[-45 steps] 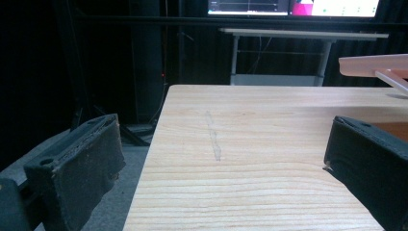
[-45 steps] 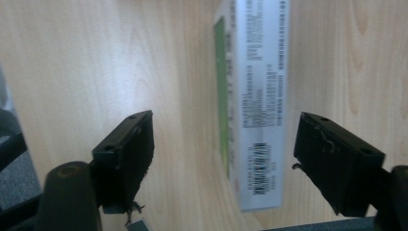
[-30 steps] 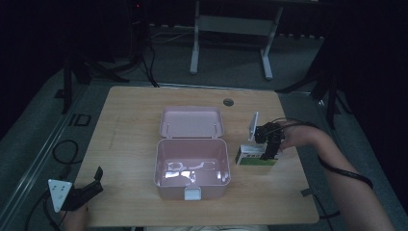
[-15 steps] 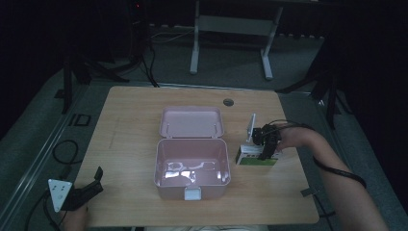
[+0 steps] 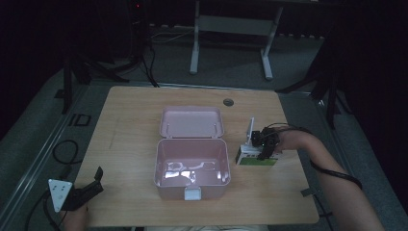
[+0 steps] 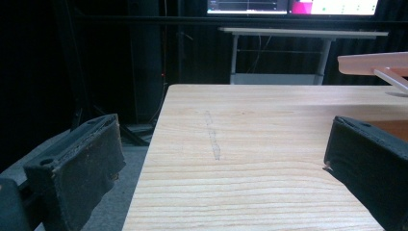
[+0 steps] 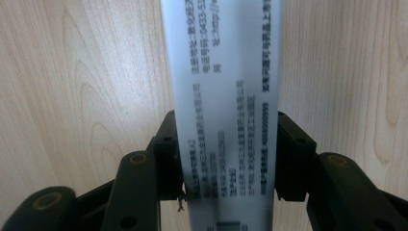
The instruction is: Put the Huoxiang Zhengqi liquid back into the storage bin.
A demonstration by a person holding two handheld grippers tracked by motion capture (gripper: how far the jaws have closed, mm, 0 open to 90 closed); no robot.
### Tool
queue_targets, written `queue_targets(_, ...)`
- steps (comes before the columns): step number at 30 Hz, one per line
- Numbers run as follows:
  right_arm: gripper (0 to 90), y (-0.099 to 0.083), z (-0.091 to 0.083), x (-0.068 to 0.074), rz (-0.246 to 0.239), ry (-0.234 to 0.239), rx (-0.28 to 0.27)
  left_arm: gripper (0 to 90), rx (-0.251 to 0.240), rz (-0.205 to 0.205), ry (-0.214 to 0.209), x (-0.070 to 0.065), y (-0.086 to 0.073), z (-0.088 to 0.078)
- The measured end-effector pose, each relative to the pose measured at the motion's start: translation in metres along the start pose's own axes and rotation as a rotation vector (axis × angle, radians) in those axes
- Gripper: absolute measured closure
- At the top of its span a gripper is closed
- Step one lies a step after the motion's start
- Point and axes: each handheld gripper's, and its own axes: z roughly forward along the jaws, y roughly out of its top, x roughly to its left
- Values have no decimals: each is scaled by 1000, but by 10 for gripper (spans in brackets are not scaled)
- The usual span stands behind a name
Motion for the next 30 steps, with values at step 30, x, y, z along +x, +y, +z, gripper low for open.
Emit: queue_targets(30, 622, 9, -35, 29, -1, 54, 71, 2, 1, 1, 3, 0, 0, 0)
